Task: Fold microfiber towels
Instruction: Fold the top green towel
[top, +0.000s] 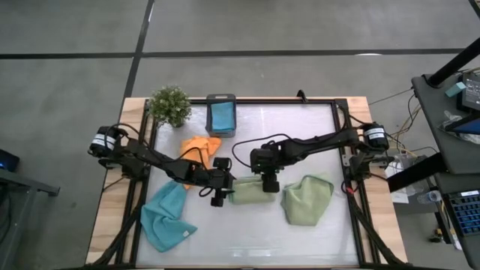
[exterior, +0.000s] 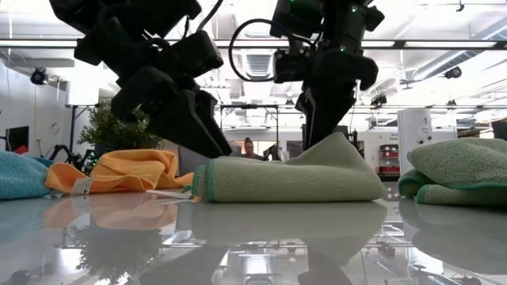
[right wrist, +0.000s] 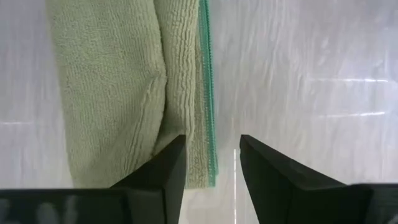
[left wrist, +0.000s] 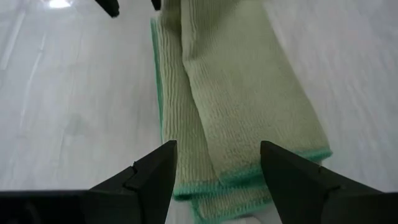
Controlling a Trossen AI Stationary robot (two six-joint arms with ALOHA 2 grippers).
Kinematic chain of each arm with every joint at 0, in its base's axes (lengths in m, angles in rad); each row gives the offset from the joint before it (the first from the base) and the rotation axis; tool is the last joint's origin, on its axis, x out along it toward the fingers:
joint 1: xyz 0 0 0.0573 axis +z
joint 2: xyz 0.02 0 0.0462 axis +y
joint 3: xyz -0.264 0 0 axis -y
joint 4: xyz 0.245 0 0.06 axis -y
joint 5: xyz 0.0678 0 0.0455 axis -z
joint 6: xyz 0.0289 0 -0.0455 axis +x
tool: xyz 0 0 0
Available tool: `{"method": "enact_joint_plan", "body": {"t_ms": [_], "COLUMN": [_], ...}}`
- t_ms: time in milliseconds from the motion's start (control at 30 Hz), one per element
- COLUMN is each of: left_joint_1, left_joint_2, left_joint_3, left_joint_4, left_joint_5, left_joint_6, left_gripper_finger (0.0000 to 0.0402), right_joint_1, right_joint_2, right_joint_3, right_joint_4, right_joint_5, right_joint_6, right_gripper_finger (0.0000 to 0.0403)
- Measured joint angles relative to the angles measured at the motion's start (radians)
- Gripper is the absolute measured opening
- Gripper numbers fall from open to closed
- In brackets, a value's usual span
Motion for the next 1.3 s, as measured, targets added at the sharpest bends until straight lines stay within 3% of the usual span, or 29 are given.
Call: {"method": "enact_joint_plan", "body": {"t_ms": [167,567,633,900,1000,1133,1300], "left_joint_1": [0.002,0.004,0.004,0.011,0.019,0.035,0.039], "left_joint_2": [0.0,0.0,0.0,0.0,0.0,0.0,0.0], "left_joint_3": [0.0,0.0,0.0,0.0,0.001,-0.003,-0.004], "left_joint_4": [-0.001,-0.006,-0.005,0.024,0.027,0.025,0.029], "left_joint_5": [0.0,0.022,0.022,0.003,0.039,0.093,0.087], "left_joint_6": [0.005,0.006,0.006,-0.015,-0.033,-0.071,-0.073], "left_gripper_finger": [0.0181,0.0017,0.0005,0.0005,0.0014,0.0054,0.012], "right_joint_1": [0.0,0.025,0.025,0.04,0.057,0.063,0.062], "right_joint_2": [-0.038,-0.071,-0.085,-0.115,-0.115,-0.115,-0.114], "right_joint_3": [-0.012,-0.054,-0.054,-0.063,-0.097,-0.143,-0.209], "right_joint_4": [-0.005,0.0,0.002,0.057,0.135,0.186,0.255], "right_joint_5": [0.0,-0.017,-0.02,-0.128,-0.168,-0.168,-0.154], "right_joint_6": [-0.017,-0.024,-0.018,0.026,0.016,0.036,0.054], "right_gripper_finger": [0.0125,0.0078,0.0076,0.0109,0.0111,0.0111,0.0112]}}
